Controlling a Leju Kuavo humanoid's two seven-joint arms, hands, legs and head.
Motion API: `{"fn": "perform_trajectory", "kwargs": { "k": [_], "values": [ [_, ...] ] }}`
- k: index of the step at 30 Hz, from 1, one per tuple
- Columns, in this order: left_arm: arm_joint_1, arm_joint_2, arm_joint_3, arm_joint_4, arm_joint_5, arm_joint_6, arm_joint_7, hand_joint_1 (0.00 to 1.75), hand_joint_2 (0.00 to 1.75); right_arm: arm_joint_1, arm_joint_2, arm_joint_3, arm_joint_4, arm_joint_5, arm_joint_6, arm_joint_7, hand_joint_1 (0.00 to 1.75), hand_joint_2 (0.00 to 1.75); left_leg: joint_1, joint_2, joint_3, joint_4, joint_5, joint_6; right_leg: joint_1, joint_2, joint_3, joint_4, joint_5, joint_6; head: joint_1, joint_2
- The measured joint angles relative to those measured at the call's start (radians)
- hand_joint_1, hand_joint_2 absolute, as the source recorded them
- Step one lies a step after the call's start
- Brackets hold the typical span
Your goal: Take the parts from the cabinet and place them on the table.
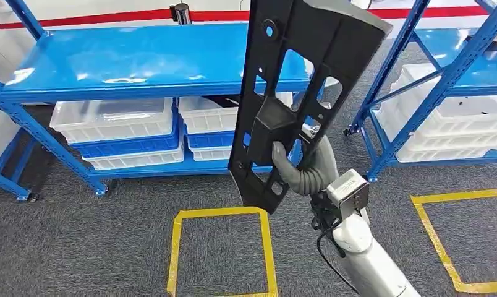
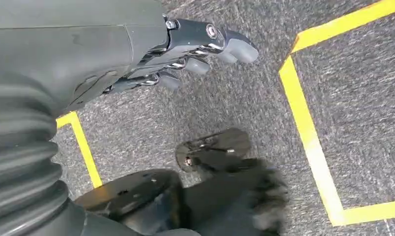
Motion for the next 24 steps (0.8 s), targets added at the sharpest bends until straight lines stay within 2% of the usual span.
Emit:
{"fn": "perform_trajectory", "kwargs": {
  "k": [1, 2, 3, 4, 5, 6, 7, 8, 9, 10, 11, 12, 13, 14, 15, 16, 17, 18, 19, 20, 21, 22, 23, 24],
  "values": [
    [-0.002, 0.001, 0.002, 0.000, 0.000, 0.000, 0.000, 0.00, 1.75, -0.001, 0.000, 0.000, 0.000, 0.000, 0.000, 0.000, 1.75, 1.75, -0.007, -0.003, 0.024, -0.049, -0.012, -0.001, 0.009, 0.000, -0.007, 0.001, 0.006, 0.009, 0.002, 0.000],
    [-0.002, 0.000, 0.002, 0.000, 0.001, 0.000, 0.000, 0.00, 1.75, -0.001, 0.000, 0.000, 0.000, 0.000, 0.000, 0.000, 1.75, 1.75, -0.011, -0.003, 0.016, -0.039, -0.003, 0.000, 0.004, -0.002, -0.005, -0.003, 0.014, 0.014, 0.006, 0.000],
    [-0.002, 0.000, 0.002, 0.000, 0.002, 0.000, 0.000, 0.00, 1.75, -0.002, 0.001, 0.000, 0.000, 0.000, 0.000, 0.000, 1.75, 1.75, -0.018, -0.003, 0.013, -0.043, -0.001, 0.002, 0.002, -0.002, -0.006, -0.003, 0.020, 0.022, 0.004, 0.000],
    [-0.002, 0.000, 0.002, 0.000, 0.002, -0.001, 0.000, 0.00, 1.75, -0.001, 0.003, 0.000, 0.000, 0.000, 0.000, 0.000, 1.75, 1.75, -0.023, -0.002, 0.008, -0.042, 0.005, 0.010, -0.003, -0.002, -0.007, -0.006, 0.029, 0.029, 0.006, 0.000],
    [-0.001, -0.002, 0.002, 0.000, 0.002, -0.001, 0.000, 0.00, 1.75, 0.000, 0.002, 0.000, 0.000, 0.000, 0.000, 0.000, 1.75, 1.75, -0.017, 0.002, 0.001, -0.053, 0.022, 0.023, 0.004, -0.001, -0.015, -0.007, 0.032, 0.039, 0.006, 0.000],
    [-0.002, -0.001, 0.002, 0.000, 0.003, -0.001, 0.000, 0.00, 1.75, 0.000, 0.000, -0.001, 0.000, 0.000, 0.000, 0.000, 1.75, 1.75, -0.016, 0.008, -0.008, -0.054, 0.033, 0.028, -0.002, -0.002, -0.025, 0.007, 0.009, 0.035, 0.003, 0.000],
    [-0.002, 0.000, 0.003, 0.000, 0.005, -0.001, 0.000, 0.00, 1.75, 0.000, 0.000, -0.001, 0.000, 0.000, 0.000, 0.000, 1.75, 1.75, -0.016, 0.009, -0.024, -0.054, 0.044, 0.040, -0.002, -0.004, -0.048, 0.047, -0.040, 0.026, 0.011, 0.000],
    [-0.002, 0.000, 0.003, 0.000, 0.006, 0.000, 0.000, 0.00, 1.75, 0.000, -0.001, -0.002, 0.000, 0.000, 0.000, 0.000, 1.75, 1.75, -0.016, 0.010, -0.040, -0.053, 0.057, 0.043, -0.003, -0.004, -0.070, 0.122, -0.098, 0.017, 0.011, 0.000],
    [-0.002, 0.000, 0.005, 0.000, 0.006, 0.000, 0.000, 0.00, 1.75, 0.001, -0.002, -0.002, 0.001, 0.000, 0.000, 0.000, 1.75, 1.75, -0.017, 0.011, -0.057, -0.053, 0.069, 0.044, -0.003, -0.004, -0.092, 0.206, -0.143, 0.015, 0.011, 0.000],
    [-0.002, 0.000, 0.006, 0.000, 0.006, 0.000, 0.000, 0.00, 1.75, 0.003, -0.002, -0.002, 0.002, 0.000, 0.000, 0.000, 1.75, 1.75, -0.018, 0.013, -0.074, -0.052, 0.081, 0.044, -0.003, -0.004, -0.107, 0.273, -0.167, 0.020, 0.012, 0.000],
    [-0.002, 0.000, 0.009, 0.000, 0.006, 0.000, 0.000, 0.00, 1.75, 0.006, -0.003, -0.002, 0.003, 0.000, 0.000, 0.000, 1.75, 1.75, -0.018, 0.015, -0.090, -0.052, 0.093, 0.043, -0.003, -0.004, -0.104, 0.308, -0.165, 0.031, 0.011, 0.000],
    [-0.001, 0.000, 0.011, 0.000, 0.006, 0.000, 0.000, 0.00, 1.75, 0.009, -0.003, -0.002, 0.005, -0.001, 0.000, 0.000, 1.75, 1.75, -0.018, 0.017, -0.106, -0.052, 0.105, 0.042, -0.003, -0.004, -0.079, 0.297, -0.140, 0.046, 0.012, 0.000],
    [-0.001, -0.001, 0.012, 0.000, 0.006, 0.000, 0.000, 0.00, 1.75, 0.010, -0.003, -0.003, 0.006, -0.001, 0.000, 0.000, 1.75, 1.75, -0.018, 0.017, -0.120, -0.052, 0.116, 0.039, -0.003, -0.004, -0.038, 0.251, -0.111, 0.058, 0.012, 0.000],
    [-0.001, -0.001, 0.013, 0.000, 0.006, 0.000, 0.000, 0.00, 1.75, 0.011, -0.003, -0.003, 0.006, -0.002, 0.000, 0.000, 1.75, 1.75, -0.018, 0.017, -0.134, -0.052, 0.128, 0.036, -0.003, -0.006, 0.027, 0.165, -0.088, 0.065, 0.011, 0.000],
    [-0.001, -0.001, 0.013, 0.000, 0.006, 0.000, -0.001, 0.00, 1.75, 0.011, -0.003, -0.005, 0.006, -0.002, 0.000, 0.000, 1.75, 1.75, -0.018, 0.016, -0.141, -0.050, 0.139, 0.031, -0.003, -0.009, 0.095, 0.074, -0.091, 0.060, 0.012, 0.000],
    [0.000, -0.001, 0.015, 0.000, 0.006, 0.001, -0.002, 0.00, 1.75, 0.010, -0.003, -0.008, 0.006, -0.002, -0.001, 0.000, 1.75, 1.75, -0.025, 0.016, -0.149, -0.049, 0.145, 0.025, 0.003, -0.012, 0.167, -0.018, -0.120, 0.046, 0.013, 0.000],
    [0.000, -0.001, 0.017, 0.000, 0.006, 0.001, -0.002, 0.00, 1.75, 0.016, -0.003, -0.010, 0.006, 0.000, -0.001, -0.001, 1.75, 1.75, -0.025, 0.017, -0.148, -0.052, 0.158, 0.021, 0.005, -0.010, 0.169, -0.034, -0.121, 0.032, 0.006, 0.000],
    [0.001, -0.001, 0.018, 0.000, 0.006, 0.001, -0.004, 0.00, 1.75, 0.022, -0.004, -0.011, 0.006, 0.005, -0.003, -0.001, 1.75, 1.75, -0.024, 0.017, -0.146, -0.056, 0.167, 0.016, 0.005, -0.009, 0.152, -0.039, -0.116, 0.029, 0.010, 0.000],
    [0.001, -0.002, 0.019, 0.000, 0.006, 0.001, -0.004, 0.00, 1.75, 0.028, -0.006, -0.014, 0.008, 0.010, -0.005, -0.001, 1.75, 1.75, -0.022, 0.017, -0.146, -0.061, 0.178, 0.009, 0.009, -0.007, 0.147, -0.029, -0.112, 0.022, 0.010, 0.000],
    [0.005, -0.002, 0.019, 0.000, 0.006, 0.001, -0.004, 0.00, 1.75, 0.040, -0.007, -0.017, 0.010, 0.016, -0.006, -0.001, 1.75, 1.75, -0.024, 0.015, -0.149, -0.064, 0.185, 0.000, 0.004, -0.008, 0.142, -0.035, -0.103, 0.010, 0.009, 0.000],
    [0.006, -0.001, 0.020, 0.001, 0.006, 0.001, -0.004, 0.00, 1.75, 0.051, -0.007, -0.017, 0.014, 0.022, -0.006, 0.000, 1.75, 1.75, -0.017, 0.013, -0.157, -0.054, 0.163, -0.003, -0.012, -0.011, 0.135, -0.037, -0.091, -0.001, 0.008, 0.000],
    [0.007, -0.001, 0.020, 0.001, 0.006, 0.002, -0.003, 0.00, 1.75, 0.062, -0.007, -0.017, 0.018, 0.030, -0.006, 0.000, 1.75, 1.75, -0.017, 0.012, -0.170, -0.024, 0.108, -0.006, -0.009, -0.012, 0.133, -0.037, -0.082, -0.011, 0.009, 0.000],
    [0.009, -0.001, 0.020, 0.001, 0.006, 0.002, -0.002, 0.00, 1.75, 0.079, -0.005, -0.017, 0.023, 0.040, -0.006, 0.000, 1.75, 1.75, -0.016, 0.010, -0.186, 0.043, 0.032, -0.008, -0.009, -0.012, 0.122, -0.037, -0.069, -0.021, 0.006, 0.000],
    [0.010, -0.002, 0.021, 0.001, 0.005, 0.002, -0.002, 0.00, 1.75, 0.098, -0.002, -0.017, 0.033, 0.050, -0.006, 0.003, 1.75, 1.75, -0.016, 0.008, -0.205, 0.128, -0.028, -0.012, -0.009, -0.012, 0.108, -0.036, -0.058, -0.021, 0.007, 0.000]
  ]
}}
